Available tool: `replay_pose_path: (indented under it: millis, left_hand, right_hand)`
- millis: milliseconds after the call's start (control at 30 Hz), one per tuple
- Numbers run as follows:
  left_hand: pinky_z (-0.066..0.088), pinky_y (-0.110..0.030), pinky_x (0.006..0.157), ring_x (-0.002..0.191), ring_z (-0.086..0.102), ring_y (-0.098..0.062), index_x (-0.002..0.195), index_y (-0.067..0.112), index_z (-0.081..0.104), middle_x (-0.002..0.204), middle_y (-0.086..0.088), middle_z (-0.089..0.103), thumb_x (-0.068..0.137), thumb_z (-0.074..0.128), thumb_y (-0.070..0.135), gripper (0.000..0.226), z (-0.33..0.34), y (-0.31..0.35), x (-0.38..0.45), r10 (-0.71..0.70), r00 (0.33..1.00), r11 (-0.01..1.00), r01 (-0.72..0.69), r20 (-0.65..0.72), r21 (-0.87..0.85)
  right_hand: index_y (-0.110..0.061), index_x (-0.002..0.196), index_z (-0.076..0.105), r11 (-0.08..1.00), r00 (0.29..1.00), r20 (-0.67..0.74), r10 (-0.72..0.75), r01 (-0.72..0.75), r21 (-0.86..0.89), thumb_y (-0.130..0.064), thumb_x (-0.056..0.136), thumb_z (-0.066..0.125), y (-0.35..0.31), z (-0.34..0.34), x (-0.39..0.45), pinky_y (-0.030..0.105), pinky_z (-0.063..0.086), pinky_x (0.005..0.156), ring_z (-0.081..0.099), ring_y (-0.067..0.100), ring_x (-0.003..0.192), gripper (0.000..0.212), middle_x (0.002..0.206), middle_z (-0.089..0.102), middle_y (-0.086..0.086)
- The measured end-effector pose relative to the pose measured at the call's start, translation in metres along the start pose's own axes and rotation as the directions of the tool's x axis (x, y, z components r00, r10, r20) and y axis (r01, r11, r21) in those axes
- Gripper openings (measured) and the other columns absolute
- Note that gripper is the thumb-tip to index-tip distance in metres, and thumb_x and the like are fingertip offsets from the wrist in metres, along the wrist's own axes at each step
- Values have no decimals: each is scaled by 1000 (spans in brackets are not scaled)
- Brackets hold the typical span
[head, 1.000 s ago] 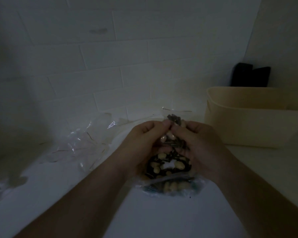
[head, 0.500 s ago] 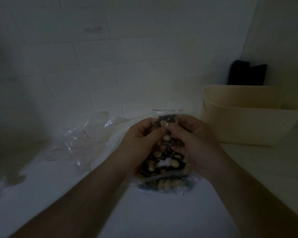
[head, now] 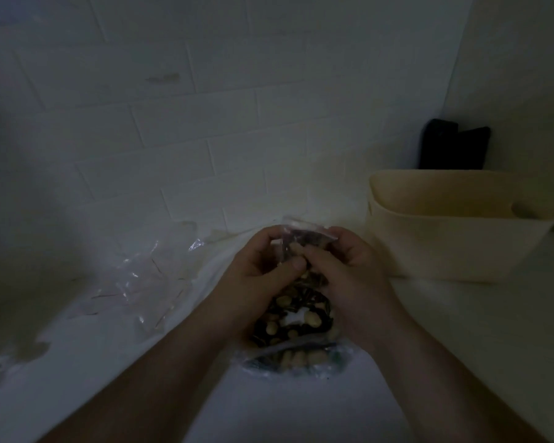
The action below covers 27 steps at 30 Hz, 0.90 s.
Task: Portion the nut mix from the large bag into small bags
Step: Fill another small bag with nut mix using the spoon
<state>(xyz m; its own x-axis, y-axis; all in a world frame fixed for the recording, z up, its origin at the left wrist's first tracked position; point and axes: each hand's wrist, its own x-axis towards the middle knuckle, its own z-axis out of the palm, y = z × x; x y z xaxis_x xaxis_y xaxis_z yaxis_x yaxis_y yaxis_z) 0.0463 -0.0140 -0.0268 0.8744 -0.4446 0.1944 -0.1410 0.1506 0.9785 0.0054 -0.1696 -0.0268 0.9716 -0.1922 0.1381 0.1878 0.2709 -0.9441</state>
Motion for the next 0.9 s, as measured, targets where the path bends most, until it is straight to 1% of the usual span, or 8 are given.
replay_pose_path:
  millis: [133, 233, 333, 467, 567, 733, 833, 900]
  left_hand:
    - [59, -52, 94, 100, 71, -42, 130, 12, 55, 114, -29, 71, 84, 80, -3, 55, -8, 16, 6, -122, 993, 992, 122, 4, 10]
    - [63, -36, 74, 85, 74, -28, 129, 10, 56, 100, -18, 76, 90, 69, -11, 46, -11, 33, 11, -191, 976, 980, 183, -108, -78]
    - [60, -30, 73, 83, 73, -23, 114, 3, 66, 98, -16, 76, 92, 67, -7, 24, -14, 46, 15, -172, 978, 984, 166, -117, -62]
    - [58, -33, 78, 78, 70, -19, 100, 2, 73, 90, -12, 74, 94, 64, -4, 13, -14, 71, 21, -142, 984, 990, 141, -107, -10]
    - [60, -35, 80, 81, 69, -21, 103, 8, 74, 94, -14, 73, 97, 65, -1, 14, -12, 86, 28, -158, 978, 985, 166, -134, 49]
    - [54, -32, 70, 75, 67, -20, 101, 13, 74, 88, -9, 72, 101, 62, 6, 14, -8, 80, 33, -308, 935, 950, 312, -178, -4]
    - [45, -21, 46, 55, 59, -11, 99, 13, 71, 77, -6, 66, 104, 55, 7, 17, -5, 78, 31, -378, 913, 926, 376, -153, -40]
    - [41, -19, 44, 58, 57, -11, 101, 13, 71, 81, -6, 65, 105, 54, 8, 17, -5, 79, 29, -405, 902, 914, 405, -148, -31]
  right_hand:
    - [-12, 111, 73, 997, 999, -12, 31, -30, 72, -4, 97, 66, 2, -4, 3, 52, 57, 97, 73, 37, 107, 17, 110, 76, 16]
    - [-19, 112, 69, 992, 995, -9, 97, -96, 79, 1, 87, 73, -3, -5, 3, 49, 58, 97, 75, 31, 104, 32, 110, 76, 13]
    - [-29, 119, 68, 986, 987, 56, 153, -156, 58, -3, 80, 76, -13, -5, 2, 50, 59, 94, 75, 30, 94, 47, 108, 75, 20]
    - [-14, 123, 67, 967, 967, 112, 228, -239, 94, -15, 99, 62, -36, 0, 5, 50, 59, 91, 75, 32, 97, 25, 107, 77, 19]
    - [-10, 122, 67, 959, 950, 139, 279, -283, 8, -19, 100, 65, -50, 7, 7, 45, 60, 80, 76, 31, 88, 24, 105, 77, 17]
    - [-12, 122, 58, 941, 937, 119, 330, -336, 35, -12, 98, 68, -61, 19, 3, 41, 62, 70, 75, 30, 74, 26, 89, 77, 21]
    - [-11, 106, 60, 924, 925, 114, 363, -373, 86, -11, 100, 64, -65, 21, -1, 40, 62, 70, 73, 29, 70, 8, 87, 75, 22]
    - [-8, 102, 62, 913, 916, 120, 383, -395, 101, -11, 101, 61, -67, 22, -2, 38, 62, 68, 73, 28, 69, 3, 86, 75, 22]
